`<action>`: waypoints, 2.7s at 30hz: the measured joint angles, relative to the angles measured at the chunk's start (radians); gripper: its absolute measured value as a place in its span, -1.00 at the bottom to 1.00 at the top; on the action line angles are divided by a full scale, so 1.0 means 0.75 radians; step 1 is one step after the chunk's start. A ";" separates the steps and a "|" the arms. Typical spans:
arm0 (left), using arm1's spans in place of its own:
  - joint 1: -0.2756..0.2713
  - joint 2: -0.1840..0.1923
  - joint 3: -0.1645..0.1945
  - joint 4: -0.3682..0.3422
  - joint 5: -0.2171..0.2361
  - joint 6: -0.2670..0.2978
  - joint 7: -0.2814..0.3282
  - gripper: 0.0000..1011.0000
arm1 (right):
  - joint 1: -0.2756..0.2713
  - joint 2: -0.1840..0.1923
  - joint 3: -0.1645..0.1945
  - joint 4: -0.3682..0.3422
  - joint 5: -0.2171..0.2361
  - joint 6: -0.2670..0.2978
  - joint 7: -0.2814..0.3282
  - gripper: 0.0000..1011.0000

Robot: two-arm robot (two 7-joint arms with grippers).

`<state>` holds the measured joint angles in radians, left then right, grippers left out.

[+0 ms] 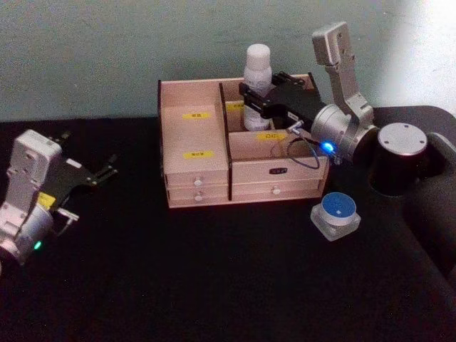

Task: Pick up the facial cleanser and watermelon frost from the table and place them into the tiered storage box.

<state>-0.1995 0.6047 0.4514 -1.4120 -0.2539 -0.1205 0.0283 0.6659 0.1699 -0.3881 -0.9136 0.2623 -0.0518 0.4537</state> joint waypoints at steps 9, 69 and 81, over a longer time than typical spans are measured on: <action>0.000 0.000 0.000 0.000 0.000 0.000 0.000 0.98 | 0.004 -0.005 0.002 0.019 0.006 0.014 0.015 0.19; 0.000 0.000 0.000 0.000 0.000 0.000 0.000 0.98 | -0.006 0.002 -0.002 0.044 0.018 0.054 0.037 0.98; 0.000 0.000 0.000 0.000 0.000 0.000 0.000 0.98 | -0.032 0.016 0.008 -0.008 0.018 0.046 0.018 0.98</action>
<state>-0.1995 0.6047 0.4514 -1.4120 -0.2539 -0.1205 0.0283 0.6421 0.1816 -0.3823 -0.9197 0.2759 -0.0176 0.4675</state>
